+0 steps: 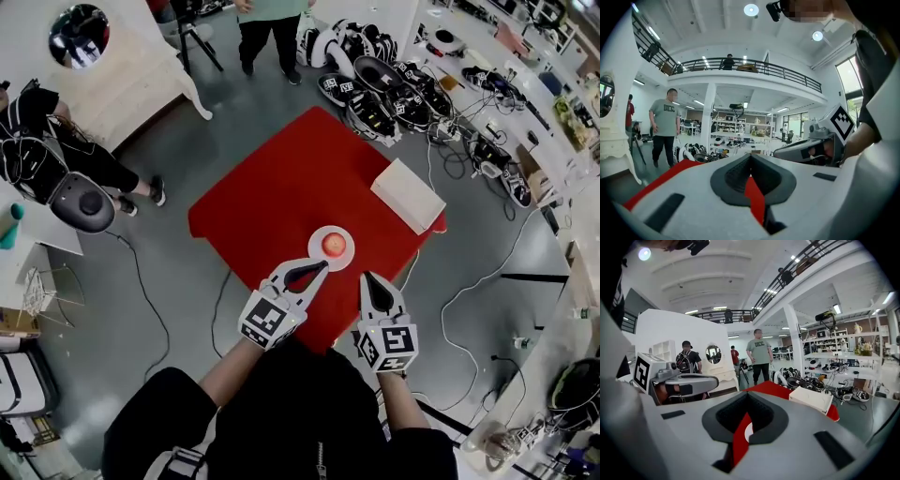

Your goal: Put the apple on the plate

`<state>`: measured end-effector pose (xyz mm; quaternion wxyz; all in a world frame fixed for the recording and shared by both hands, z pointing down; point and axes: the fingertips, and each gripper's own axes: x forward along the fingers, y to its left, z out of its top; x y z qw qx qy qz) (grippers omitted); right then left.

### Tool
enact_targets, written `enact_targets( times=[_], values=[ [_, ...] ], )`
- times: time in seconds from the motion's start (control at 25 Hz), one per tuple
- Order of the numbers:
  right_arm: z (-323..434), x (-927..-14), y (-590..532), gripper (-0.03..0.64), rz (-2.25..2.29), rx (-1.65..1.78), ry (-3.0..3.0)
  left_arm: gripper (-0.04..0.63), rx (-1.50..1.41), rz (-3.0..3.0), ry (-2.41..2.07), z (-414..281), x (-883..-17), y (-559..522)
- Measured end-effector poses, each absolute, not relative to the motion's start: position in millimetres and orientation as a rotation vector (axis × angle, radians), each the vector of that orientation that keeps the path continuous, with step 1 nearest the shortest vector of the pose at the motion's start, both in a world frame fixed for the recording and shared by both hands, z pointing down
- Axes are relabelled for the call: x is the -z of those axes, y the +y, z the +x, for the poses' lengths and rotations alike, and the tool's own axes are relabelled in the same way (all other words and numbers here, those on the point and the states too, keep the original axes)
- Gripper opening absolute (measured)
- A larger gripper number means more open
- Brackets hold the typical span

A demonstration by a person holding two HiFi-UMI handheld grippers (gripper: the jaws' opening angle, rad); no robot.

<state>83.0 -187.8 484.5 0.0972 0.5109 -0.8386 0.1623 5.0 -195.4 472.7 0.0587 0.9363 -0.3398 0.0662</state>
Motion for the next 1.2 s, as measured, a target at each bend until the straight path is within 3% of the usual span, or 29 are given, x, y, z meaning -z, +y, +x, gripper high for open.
enact_targets(
  times=[1.2],
  values=[
    [65.9,-488.7,-164.5,0.009,1.426,-0.418,-2.486,0.005,-0.197,2.835,-1.005,11.3,-476.5,-177.7]
  ],
)
